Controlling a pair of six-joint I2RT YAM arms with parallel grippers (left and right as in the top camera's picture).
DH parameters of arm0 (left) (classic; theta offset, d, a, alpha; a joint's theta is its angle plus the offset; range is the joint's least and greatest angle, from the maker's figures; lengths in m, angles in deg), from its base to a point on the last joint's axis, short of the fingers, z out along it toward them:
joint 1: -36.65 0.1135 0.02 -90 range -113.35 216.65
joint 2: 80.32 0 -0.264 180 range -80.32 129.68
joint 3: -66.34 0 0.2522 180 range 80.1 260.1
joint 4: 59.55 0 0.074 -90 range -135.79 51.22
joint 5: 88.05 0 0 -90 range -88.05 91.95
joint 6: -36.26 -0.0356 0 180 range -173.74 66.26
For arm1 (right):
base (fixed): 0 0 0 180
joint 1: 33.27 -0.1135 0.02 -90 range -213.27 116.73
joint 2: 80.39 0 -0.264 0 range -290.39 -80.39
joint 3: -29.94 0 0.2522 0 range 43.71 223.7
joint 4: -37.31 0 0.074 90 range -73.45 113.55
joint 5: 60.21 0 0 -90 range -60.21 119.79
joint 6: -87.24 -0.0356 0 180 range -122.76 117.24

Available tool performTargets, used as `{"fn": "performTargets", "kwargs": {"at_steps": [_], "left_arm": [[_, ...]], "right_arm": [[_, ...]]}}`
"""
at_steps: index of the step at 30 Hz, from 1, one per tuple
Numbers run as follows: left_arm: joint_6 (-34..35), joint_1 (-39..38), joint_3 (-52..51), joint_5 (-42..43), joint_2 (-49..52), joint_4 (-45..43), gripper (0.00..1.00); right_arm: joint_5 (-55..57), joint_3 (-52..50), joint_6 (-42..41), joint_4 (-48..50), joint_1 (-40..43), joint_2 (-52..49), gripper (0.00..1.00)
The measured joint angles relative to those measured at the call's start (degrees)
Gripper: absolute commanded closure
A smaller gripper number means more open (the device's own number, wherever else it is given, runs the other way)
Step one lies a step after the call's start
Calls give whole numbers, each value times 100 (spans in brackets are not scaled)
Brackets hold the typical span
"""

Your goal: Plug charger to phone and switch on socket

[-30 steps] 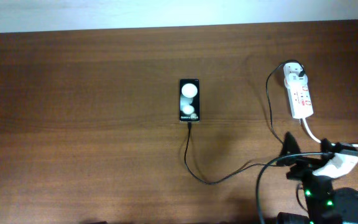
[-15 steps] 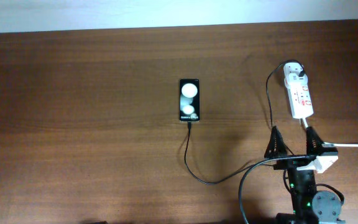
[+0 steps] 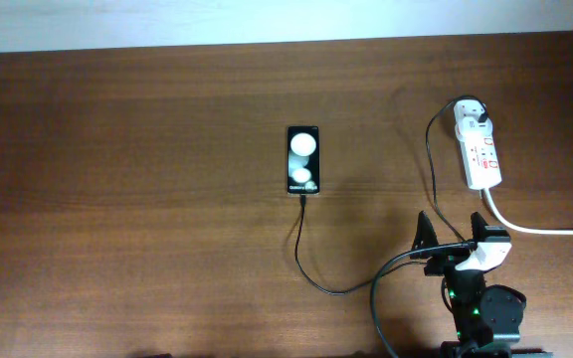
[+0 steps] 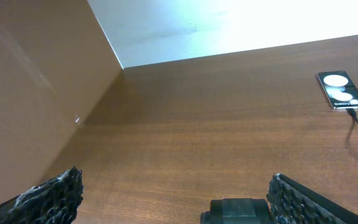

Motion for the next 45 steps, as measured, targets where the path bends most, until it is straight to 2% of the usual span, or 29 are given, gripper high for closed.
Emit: {"fn": "performTargets", "kwargs": {"at_steps": [7, 27, 29, 31, 32, 33, 37, 39, 40, 41, 45], "left_arm": [[0, 0, 0, 0, 0, 0, 1], [0, 0, 0, 0, 0, 0, 1], [11, 0, 0, 214, 0, -22, 1], [9, 0, -81, 863, -11, -527, 1], [11, 0, -404, 1029, -20, -1182, 1], [24, -7, -970, 1134, -17, -1742, 1], [26, -435, -3963, 1368, 37, -4990, 1], [28, -658, -5093, 1451, 28, -5976, 1], [28, -721, -5501, 1504, 33, -6168, 1], [37, -748, -5925, 1561, 13, -6789, 1], [247, -763, -7449, 1668, 2, -8238, 1]], "right_arm": [[-2, 0, 365, 2, 2, 0, 1], [-2, 0, 376, 2, 0, 0, 1], [-2, 0, 376, 2, 2, 0, 1], [-2, 0, 378, 4, 2, 2, 1], [0, 0, 378, 11, 0, 15, 1], [4, 0, 378, 11, 2, 28, 1], [22, -2, 374, 4, 0, 24, 1], [24, -2, 376, 7, 0, 17, 1], [24, -2, 380, 7, 0, 17, 1], [24, -2, 378, 9, 0, 17, 1], [22, -2, 374, 7, 0, 17, 1]]}}
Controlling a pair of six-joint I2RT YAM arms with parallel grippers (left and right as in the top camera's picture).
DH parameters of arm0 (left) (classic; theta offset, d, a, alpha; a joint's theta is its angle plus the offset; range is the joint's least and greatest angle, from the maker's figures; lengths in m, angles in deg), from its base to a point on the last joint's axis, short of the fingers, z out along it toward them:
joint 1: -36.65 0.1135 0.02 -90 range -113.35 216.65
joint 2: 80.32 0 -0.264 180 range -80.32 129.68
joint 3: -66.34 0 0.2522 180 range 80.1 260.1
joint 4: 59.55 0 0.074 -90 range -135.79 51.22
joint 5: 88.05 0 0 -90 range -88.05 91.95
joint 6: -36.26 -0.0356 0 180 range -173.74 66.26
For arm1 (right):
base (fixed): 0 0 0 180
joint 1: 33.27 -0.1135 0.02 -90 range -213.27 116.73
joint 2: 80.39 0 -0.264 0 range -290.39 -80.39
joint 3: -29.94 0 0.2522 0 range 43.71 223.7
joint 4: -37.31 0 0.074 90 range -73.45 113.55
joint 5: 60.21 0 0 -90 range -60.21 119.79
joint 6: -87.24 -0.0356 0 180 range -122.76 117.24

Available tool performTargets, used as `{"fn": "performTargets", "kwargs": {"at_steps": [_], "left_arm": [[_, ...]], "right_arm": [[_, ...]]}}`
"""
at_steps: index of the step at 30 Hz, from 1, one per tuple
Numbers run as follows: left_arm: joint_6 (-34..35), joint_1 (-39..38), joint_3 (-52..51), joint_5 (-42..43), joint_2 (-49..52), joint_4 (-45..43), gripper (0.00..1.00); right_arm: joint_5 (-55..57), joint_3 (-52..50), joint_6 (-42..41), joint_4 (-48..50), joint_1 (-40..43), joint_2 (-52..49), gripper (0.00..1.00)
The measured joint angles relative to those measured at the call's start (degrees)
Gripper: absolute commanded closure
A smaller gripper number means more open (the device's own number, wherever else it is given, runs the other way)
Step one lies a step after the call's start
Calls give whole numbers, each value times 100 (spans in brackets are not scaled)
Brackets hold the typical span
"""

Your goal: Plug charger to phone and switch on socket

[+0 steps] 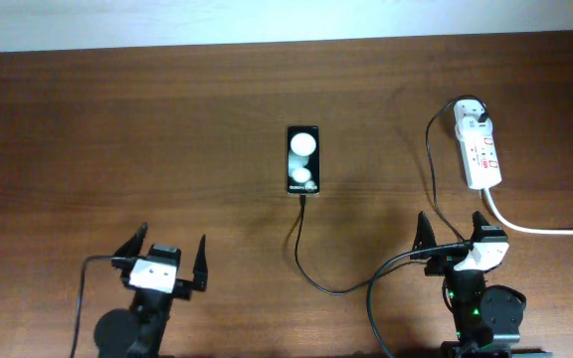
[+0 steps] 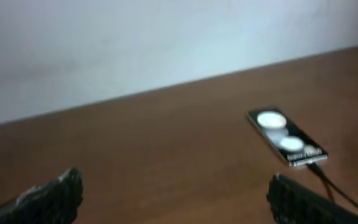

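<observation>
The black phone (image 1: 303, 159) lies face up mid-table, its screen reflecting two lights. The black charger cable (image 1: 300, 249) is plugged into its near end and loops right to the white socket strip (image 1: 477, 149) at the far right. My left gripper (image 1: 172, 254) stands open at the near left with nothing between its fingers. In the left wrist view the phone (image 2: 286, 137) lies ahead to the right, beyond the open left gripper (image 2: 176, 196). My right gripper (image 1: 453, 231) stands open at the near right, south of the strip, with the cable passing by it.
A white mains cable (image 1: 545, 229) runs from the socket strip off the right edge. The pale wall (image 2: 135, 43) rises behind the table's far edge. Bare wood lies between the left gripper and the phone.
My left arm has come into the overhead view at the near left, and its wrist camera now faces the back wall and phone instead of the left side. The right gripper, phone and cable are unchanged.
</observation>
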Motion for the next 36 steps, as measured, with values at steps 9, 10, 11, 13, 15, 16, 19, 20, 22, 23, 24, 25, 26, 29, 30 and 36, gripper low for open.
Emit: {"fn": "performTargets", "kwargs": {"at_steps": [9, 10, 11, 13, 15, 16, 19, 20, 22, 23, 24, 25, 26, 29, 30, 36], "left_arm": [[446, -153, -765, -374, -7, -992, 1], [468, -280, -780, -544, -7, -970, 1], [466, -382, -780, -629, -7, -970, 1], [463, -531, -780, -728, -7, -970, 1], [463, -531, -782, -785, -7, -970, 1], [463, -531, -782, -787, -7, -970, 1], [463, -531, -782, -804, -7, -968, 1], [463, -531, -782, -804, -7, -970, 1], [463, -531, -782, -804, -7, -970, 1], [463, -531, -782, -804, -7, -970, 1], [463, -531, -782, -804, -7, -968, 1], [463, -531, -782, -804, -7, -970, 1], [463, -531, -782, -804, -7, -970, 1], [463, -531, -782, -804, -7, -970, 1], [463, -531, -782, -804, -7, -968, 1], [463, -531, -782, -804, -7, -970, 1]], "right_arm": [[0, 0, 7, 0, 0, 0, 1], [0, 2, 7, 0, 0, 0, 1], [0, 0, 2, 0, 0, 0, 1], [0, 0, 4, 0, 0, 0, 1], [0, 0, 7, 0, 0, 0, 1], [0, 0, 4, 0, 0, 0, 1], [0, 2, 4, 0, 0, 0, 1], [0, 0, 4, 0, 0, 0, 1], [0, 0, 2, 0, 0, 0, 1], [0, 0, 4, 0, 0, 0, 1], [0, 0, 7, 0, 0, 0, 1], [0, 0, 7, 0, 0, 0, 1], [0, 0, 4, 0, 0, 0, 1], [0, 0, 2, 0, 0, 0, 1], [0, 0, 4, 0, 0, 0, 1], [0, 0, 2, 0, 0, 0, 1]]}}
